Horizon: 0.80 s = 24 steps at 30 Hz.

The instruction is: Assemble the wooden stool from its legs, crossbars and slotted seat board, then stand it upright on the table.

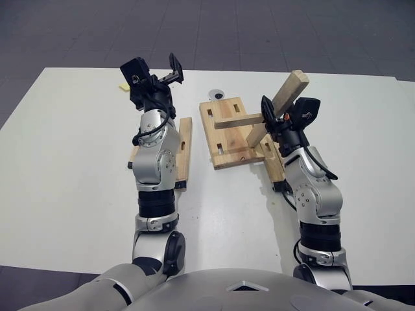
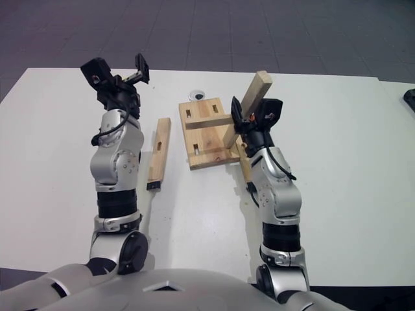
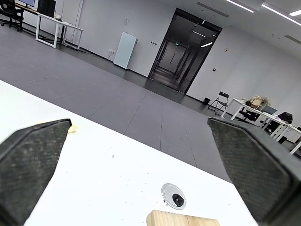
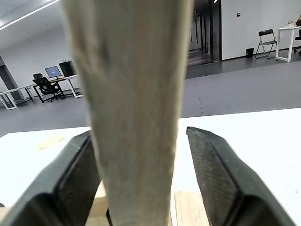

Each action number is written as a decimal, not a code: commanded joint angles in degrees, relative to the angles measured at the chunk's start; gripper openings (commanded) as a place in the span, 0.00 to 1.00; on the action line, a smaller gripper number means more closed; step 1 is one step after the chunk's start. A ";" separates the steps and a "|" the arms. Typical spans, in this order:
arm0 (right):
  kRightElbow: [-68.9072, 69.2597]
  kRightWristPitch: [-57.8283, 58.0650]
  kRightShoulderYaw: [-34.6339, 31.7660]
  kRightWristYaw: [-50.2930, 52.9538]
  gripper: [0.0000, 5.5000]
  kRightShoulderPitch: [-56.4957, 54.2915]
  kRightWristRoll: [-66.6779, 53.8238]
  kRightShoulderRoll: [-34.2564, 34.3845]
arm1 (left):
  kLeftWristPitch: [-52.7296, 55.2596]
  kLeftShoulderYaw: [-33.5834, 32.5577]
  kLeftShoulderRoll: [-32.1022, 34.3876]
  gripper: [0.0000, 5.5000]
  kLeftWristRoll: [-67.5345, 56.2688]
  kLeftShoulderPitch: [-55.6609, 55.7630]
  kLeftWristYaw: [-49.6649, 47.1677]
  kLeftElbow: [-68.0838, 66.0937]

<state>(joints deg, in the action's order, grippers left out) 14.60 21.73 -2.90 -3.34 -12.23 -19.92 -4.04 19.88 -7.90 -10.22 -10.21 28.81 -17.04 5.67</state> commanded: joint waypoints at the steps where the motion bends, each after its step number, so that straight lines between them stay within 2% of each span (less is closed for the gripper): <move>1: 4.95 0.05 -2.82 -2.20 0.67 -4.22 -3.00 -1.79 | -1.34 0.24 0.09 0.98 0.91 0.37 -0.04 -1.23; 4: 12.13 3.49 -7.07 -3.61 0.76 -9.53 -9.33 -5.47 | -2.15 -0.45 0.81 0.98 1.15 0.32 -0.36 -1.46; 6: 14.63 6.02 -13.23 -2.65 0.83 -14.53 -18.07 -8.01 | -2.61 -1.45 1.54 0.98 1.50 0.03 -0.98 -1.09; 8: 12.44 7.76 -19.49 -0.74 0.90 -16.95 -23.06 -10.86 | -2.97 -2.77 2.26 0.98 2.00 -0.44 -1.72 -0.47; 10: 7.77 10.31 -21.78 1.79 0.95 -15.73 -20.59 -14.12 | -2.90 -4.09 3.10 0.98 2.16 -1.11 -2.47 0.49; 11: 5.52 12.31 -20.97 2.51 0.98 -14.10 -18.14 -15.91 | -2.68 -4.64 3.43 0.98 2.22 -1.49 -2.79 1.16; 15: 2.60 16.58 -13.48 -1.94 0.98 -3.70 -11.17 -21.02 | -1.48 -5.10 4.27 0.98 3.12 -3.17 -3.42 4.73; 19: 2.50 19.88 -9.03 -4.57 0.98 4.84 -8.43 -21.46 | -0.31 -4.55 4.61 0.98 3.94 -4.57 -3.61 6.93; 24: 2.66 22.67 -5.75 -6.07 0.98 7.76 -5.88 -21.83 | 0.36 -3.58 3.62 0.98 4.50 -5.61 -3.92 7.84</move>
<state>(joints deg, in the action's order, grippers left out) 16.84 43.03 -9.93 -8.65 -5.17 -26.74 -24.84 19.23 -12.41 -6.15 -6.25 24.04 -20.61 12.43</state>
